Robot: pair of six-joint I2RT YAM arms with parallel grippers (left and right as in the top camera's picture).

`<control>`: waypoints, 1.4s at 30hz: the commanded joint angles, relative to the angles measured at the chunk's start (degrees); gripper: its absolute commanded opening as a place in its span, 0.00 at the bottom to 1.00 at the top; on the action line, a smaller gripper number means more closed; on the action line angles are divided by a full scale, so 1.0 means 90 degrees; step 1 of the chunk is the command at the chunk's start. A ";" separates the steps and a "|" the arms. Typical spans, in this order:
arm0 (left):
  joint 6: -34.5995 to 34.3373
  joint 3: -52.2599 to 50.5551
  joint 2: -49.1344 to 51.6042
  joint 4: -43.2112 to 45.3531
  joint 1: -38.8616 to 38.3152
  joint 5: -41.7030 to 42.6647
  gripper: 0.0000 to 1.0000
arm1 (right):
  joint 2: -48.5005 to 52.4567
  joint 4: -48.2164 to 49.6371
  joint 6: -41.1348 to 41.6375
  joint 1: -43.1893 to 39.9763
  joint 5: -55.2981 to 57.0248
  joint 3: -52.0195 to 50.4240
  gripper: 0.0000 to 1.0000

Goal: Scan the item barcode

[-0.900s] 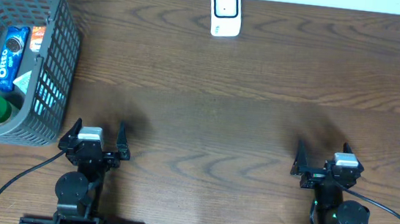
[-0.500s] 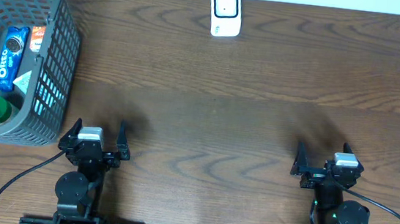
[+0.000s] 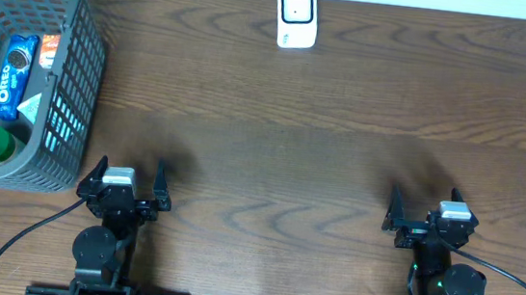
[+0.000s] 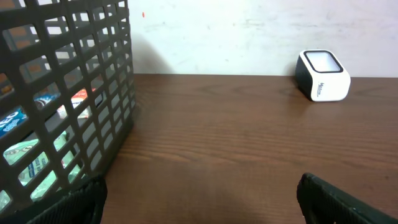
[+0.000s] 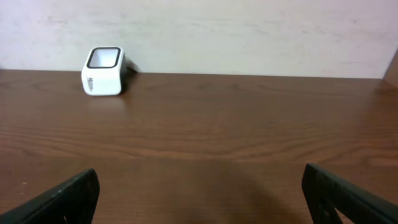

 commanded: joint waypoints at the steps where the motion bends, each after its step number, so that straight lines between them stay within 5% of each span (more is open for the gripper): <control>1: 0.0107 -0.0146 -0.0010 -0.0185 0.0022 0.0010 0.98 | -0.0039 -0.0002 0.0041 0.0056 0.0032 -0.0024 0.99; 42: -0.0525 0.0036 0.0112 -0.0304 0.0019 0.0471 0.98 | -0.0039 -0.0002 0.0041 0.0056 0.0032 -0.0024 0.99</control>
